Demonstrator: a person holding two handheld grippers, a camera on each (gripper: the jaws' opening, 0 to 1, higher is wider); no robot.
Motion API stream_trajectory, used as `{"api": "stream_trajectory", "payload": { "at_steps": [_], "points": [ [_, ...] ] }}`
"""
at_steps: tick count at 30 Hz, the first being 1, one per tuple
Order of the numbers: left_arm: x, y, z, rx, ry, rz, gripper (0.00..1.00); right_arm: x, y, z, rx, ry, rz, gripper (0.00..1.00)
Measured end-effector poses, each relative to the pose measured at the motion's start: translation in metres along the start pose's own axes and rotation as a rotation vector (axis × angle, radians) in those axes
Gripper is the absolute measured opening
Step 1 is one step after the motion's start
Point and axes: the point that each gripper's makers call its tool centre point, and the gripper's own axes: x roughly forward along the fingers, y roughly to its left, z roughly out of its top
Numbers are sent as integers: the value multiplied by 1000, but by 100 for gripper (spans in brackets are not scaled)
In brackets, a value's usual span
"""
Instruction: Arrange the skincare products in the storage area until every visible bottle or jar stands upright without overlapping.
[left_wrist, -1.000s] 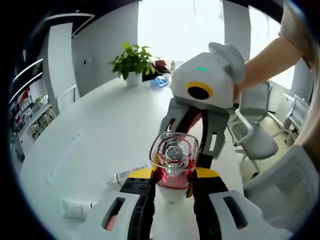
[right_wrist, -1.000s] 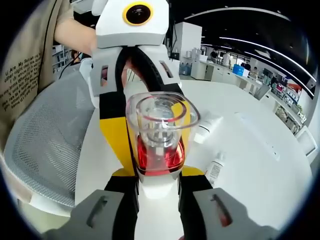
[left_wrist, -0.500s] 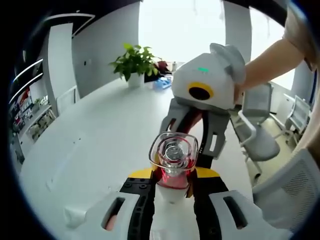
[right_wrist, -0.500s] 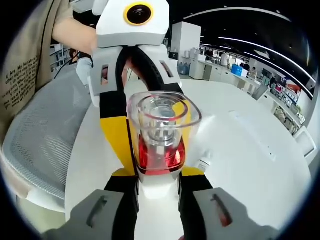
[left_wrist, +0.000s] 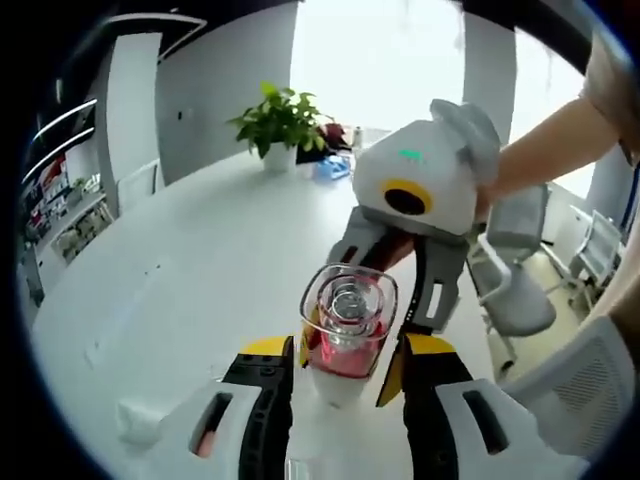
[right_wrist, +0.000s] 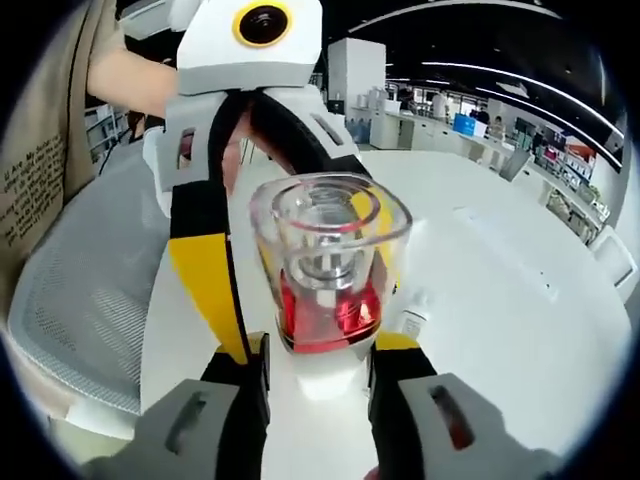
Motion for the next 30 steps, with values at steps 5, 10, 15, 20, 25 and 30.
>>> {"api": "stream_trajectory", "payload": {
  "at_steps": [5, 10, 15, 20, 25, 30],
  "points": [
    [-5, -4, -3, 6, 11, 3, 38, -3, -1, -3, 4, 25, -32, 46],
    [-13, -6, -4, -4, 8, 16, 41, -8, -4, -3, 36, 28, -80, 52],
    [-25, -3, -6, -53, -15, 64, 55, -11, 3, 3, 78, 6, -128, 60],
    [-42, -1, -11, -106, -31, 99, 59, -12, 12, 5, 112, 10, -174, 69],
    [-60, -2, -15, -148, -51, 131, 64, -17, 19, 5, 163, -2, -215, 77],
    [-78, -7, -24, -185, -58, 163, 67, -24, 29, 11, 204, -34, -241, 80]
  ]
}}
